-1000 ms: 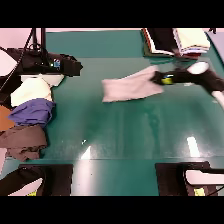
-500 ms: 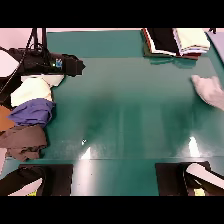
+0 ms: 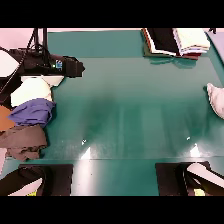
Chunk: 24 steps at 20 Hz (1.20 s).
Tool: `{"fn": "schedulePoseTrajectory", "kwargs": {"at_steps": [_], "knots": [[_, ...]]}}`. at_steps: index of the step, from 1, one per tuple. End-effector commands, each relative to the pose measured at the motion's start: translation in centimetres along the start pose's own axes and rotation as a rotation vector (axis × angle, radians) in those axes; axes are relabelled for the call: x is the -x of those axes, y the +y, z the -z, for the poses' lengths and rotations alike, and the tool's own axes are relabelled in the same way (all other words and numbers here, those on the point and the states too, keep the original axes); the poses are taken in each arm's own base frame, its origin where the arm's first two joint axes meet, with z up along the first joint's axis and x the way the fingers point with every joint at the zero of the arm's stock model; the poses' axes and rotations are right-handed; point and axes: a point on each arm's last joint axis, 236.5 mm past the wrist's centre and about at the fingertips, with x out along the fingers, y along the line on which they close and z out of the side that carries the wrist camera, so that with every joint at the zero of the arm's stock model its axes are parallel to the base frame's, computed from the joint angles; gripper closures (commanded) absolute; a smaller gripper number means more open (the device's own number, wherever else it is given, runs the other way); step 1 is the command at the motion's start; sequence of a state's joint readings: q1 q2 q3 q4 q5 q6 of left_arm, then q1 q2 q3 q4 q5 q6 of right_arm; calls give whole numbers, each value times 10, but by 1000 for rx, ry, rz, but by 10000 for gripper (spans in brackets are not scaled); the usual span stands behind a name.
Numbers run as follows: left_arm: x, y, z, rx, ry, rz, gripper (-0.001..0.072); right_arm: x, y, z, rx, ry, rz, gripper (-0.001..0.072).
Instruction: Fold the shirts.
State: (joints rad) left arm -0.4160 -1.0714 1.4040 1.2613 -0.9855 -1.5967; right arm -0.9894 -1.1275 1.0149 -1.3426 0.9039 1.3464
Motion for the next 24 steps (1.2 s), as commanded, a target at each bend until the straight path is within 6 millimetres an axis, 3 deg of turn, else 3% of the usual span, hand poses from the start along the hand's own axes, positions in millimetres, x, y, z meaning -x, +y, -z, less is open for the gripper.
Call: {"fn": "schedulePoseTrajectory", "kwargs": {"at_steps": [1,2,3,4,5,6,9,10,12,15,18,20,22,23,24], "knots": [[0,0,3,0,13,-1,688,9,-32,-3,44,8,125,701],[0,0,4,0,15,-1,688,9,-35,-3,37,7,130,701],[0,0,5,0,20,-1,688,9,-37,-3,33,9,131,649],[0,0,6,0,25,-1,687,9,-38,-3,33,9,134,492],[0,0,6,0,25,-1,687,10,-42,-3,24,7,138,289],[0,0,6,1,27,-1,687,13,-42,-3,24,15,138,214],[0,0,7,0,27,-1,687,37,-40,-23,20,-6,134,210],[0,0,6,0,27,-1,687,46,-26,-35,17,-28,97,211],[0,0,6,1,24,0,687,59,23,-53,13,-68,-42,211],[0,0,1,0,6,-1,687,82,138,-50,97,-64,-317,211],[0,1,0,-1,2,-2,687,108,240,-1,306,-19,-493,211],[0,-1,-3,4,-12,6,687,129,293,42,444,13,-595,212],[0,-1,-5,4,-23,6,687,151,333,82,564,41,-683,233],[0,-1,-7,4,-30,6,687,160,347,100,613,52,-719,345],[0,-1,-8,4,-36,6,686,169,360,118,664,60,-755,516]]}}
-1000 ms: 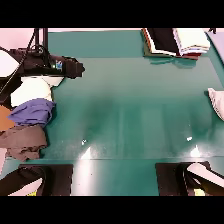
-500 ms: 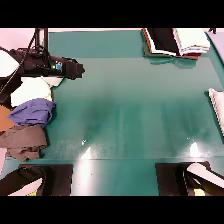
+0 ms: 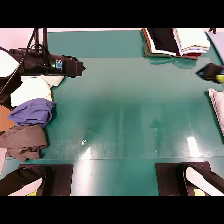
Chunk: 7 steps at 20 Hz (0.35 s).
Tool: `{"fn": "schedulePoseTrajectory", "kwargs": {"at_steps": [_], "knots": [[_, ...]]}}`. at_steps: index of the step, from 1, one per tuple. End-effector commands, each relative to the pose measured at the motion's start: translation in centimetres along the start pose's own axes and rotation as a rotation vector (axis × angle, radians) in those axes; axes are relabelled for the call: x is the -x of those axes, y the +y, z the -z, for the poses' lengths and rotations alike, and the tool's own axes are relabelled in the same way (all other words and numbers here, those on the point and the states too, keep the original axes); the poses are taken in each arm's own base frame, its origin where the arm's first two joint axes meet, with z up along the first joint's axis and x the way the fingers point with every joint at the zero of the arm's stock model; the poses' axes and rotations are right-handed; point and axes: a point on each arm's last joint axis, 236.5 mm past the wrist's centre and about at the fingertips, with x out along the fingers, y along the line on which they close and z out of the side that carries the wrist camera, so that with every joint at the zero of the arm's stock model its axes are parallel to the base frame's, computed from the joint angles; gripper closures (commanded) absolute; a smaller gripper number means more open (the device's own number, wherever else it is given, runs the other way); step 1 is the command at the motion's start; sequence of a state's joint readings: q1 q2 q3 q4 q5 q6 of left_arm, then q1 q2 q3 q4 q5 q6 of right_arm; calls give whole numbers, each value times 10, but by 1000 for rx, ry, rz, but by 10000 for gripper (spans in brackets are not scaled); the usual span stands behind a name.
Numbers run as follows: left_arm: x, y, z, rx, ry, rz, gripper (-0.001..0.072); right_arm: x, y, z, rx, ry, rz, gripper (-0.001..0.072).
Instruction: Fold the shirts.
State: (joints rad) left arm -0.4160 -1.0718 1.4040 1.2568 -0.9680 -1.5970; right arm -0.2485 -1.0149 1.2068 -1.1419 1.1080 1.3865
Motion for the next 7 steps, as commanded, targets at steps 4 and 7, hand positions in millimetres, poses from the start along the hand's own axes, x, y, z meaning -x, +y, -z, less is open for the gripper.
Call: {"fn": "schedulePoseTrajectory", "kwargs": {"at_steps": [4,7], "knots": [[0,-1,-4,1,-18,2,687,-9,127,45,279,63,-229,701],[0,-1,-4,2,-18,3,687,-8,138,51,301,74,-252,700]]}}
